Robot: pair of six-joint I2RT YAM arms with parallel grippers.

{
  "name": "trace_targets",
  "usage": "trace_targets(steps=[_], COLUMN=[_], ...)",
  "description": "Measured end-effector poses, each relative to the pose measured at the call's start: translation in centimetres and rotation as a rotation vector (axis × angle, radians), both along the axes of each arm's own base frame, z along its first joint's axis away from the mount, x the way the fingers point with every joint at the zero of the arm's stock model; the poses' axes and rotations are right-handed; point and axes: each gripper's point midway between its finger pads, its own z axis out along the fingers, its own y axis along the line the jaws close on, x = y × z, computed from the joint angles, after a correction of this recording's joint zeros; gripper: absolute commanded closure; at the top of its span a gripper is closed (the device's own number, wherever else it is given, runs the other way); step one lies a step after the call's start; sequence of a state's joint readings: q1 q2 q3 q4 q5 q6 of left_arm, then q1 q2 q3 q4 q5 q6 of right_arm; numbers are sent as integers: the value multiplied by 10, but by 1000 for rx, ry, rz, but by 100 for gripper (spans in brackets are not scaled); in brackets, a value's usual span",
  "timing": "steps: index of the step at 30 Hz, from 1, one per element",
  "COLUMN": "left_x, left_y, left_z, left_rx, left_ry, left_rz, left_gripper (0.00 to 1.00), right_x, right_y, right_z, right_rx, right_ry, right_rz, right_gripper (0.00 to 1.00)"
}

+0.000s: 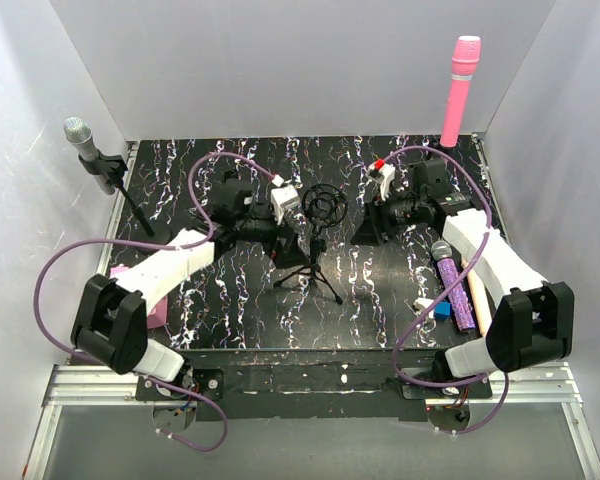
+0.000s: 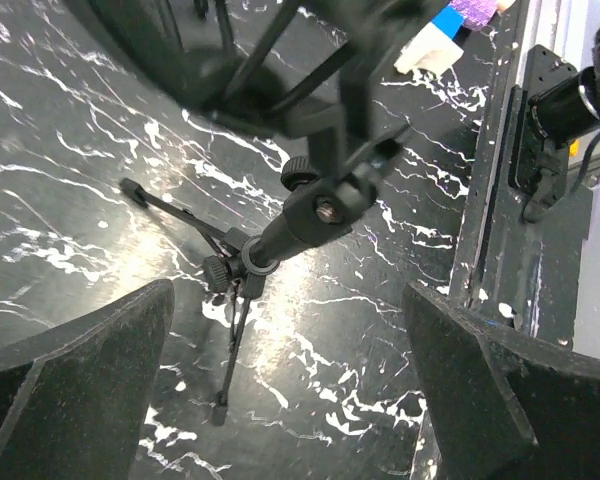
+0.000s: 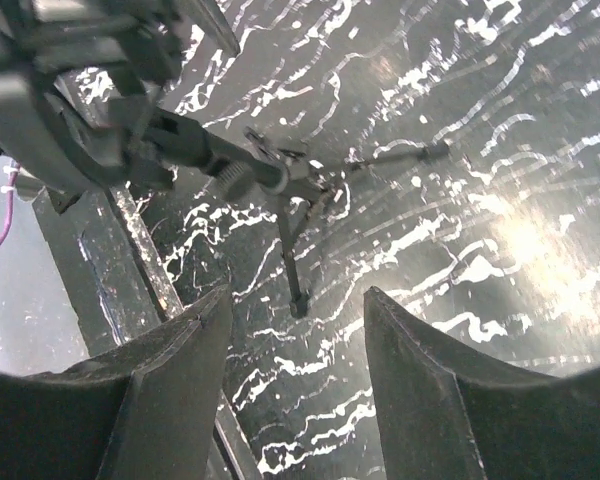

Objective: Remove the microphone from the stand

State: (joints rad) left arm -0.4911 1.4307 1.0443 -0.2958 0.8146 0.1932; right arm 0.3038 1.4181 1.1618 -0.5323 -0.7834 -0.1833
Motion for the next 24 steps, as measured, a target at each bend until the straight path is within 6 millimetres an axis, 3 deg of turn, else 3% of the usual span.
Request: trace_targets(steps=[2, 6, 10, 14, 19, 21, 24], left_x=[1, -2, 4, 17, 22, 29, 39], left_y=[-9, -28, -40, -45, -50, -53, -58], left_z=[-21, -38, -32, -23, -31, -26, -21], left_rx=[5, -10, -47, -86, -72, -71, -64], left_ry=[41, 72, 38, -16, -66, -129, -164], left_rz=[35, 69, 96, 119, 77, 55, 42], left_gripper=[2, 11, 27, 51, 80, 90, 93], right_x=[0, -4, -16, -17, -18, -17, -18], right_y=[-10, -25, -32, -41, -54, -59, -65], right_z=[-2, -5, -6, -7, -13, -13, -8], right_rx=[-16, -37, -48, -93, -153, -169, -177], right_ry=[25, 40, 55, 39, 52, 43, 23], right_rz=[-36, -106, -153, -196, -232, -246, -269], right_gripper=[38, 38, 37, 37, 37, 37, 37])
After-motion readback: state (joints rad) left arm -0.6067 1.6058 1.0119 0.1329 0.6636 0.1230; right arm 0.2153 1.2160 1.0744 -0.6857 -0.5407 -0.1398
